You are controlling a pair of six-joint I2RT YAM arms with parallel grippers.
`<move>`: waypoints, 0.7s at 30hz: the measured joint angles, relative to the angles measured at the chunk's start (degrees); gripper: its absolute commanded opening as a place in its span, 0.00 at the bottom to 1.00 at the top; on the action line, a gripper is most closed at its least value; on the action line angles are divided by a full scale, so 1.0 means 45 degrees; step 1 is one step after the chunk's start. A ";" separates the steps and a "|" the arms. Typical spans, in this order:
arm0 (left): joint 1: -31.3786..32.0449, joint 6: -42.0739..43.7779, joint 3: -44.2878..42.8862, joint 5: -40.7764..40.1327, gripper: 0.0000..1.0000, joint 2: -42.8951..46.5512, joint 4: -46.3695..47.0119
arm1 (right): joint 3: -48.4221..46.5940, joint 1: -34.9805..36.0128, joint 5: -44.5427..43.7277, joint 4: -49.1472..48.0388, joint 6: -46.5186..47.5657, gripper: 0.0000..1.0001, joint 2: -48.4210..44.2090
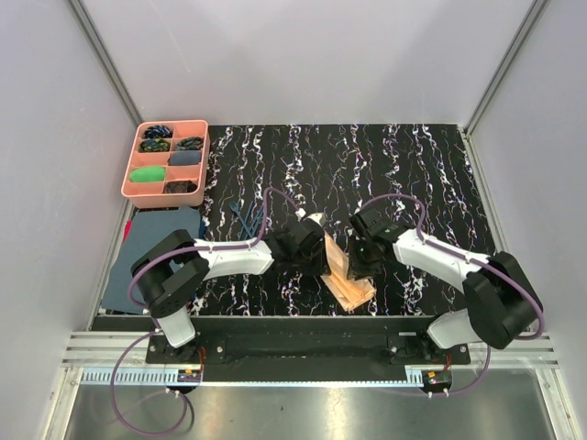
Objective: Fold the napkin into a case and place the utensils inside
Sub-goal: Turn over the smaller rectangle folded napkin at the center of the board.
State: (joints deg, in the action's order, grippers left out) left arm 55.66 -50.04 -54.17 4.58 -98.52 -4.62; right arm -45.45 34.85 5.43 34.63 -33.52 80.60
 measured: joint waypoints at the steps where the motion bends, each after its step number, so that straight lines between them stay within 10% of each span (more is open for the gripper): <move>1: -0.0024 0.0000 0.0005 0.0000 0.10 0.0000 0.0019 | -0.0034 0.0078 -0.0078 -0.0010 0.0049 0.33 0.0170; 11: -0.0296 0.0000 0.0175 0.0053 0.10 0.0000 0.0078 | -0.0476 0.1088 -0.0928 0.0029 0.0389 0.37 0.1530; 21: -0.0393 -0.0058 0.0568 0.0238 0.10 -0.0005 0.0199 | -0.1015 0.1739 -0.1690 0.0330 0.0510 0.11 0.2050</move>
State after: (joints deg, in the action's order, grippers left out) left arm 53.89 -50.30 -51.62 5.65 -98.54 -3.73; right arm -50.02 42.68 -2.17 36.12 -31.22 89.82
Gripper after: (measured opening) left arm 0.100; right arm 0.163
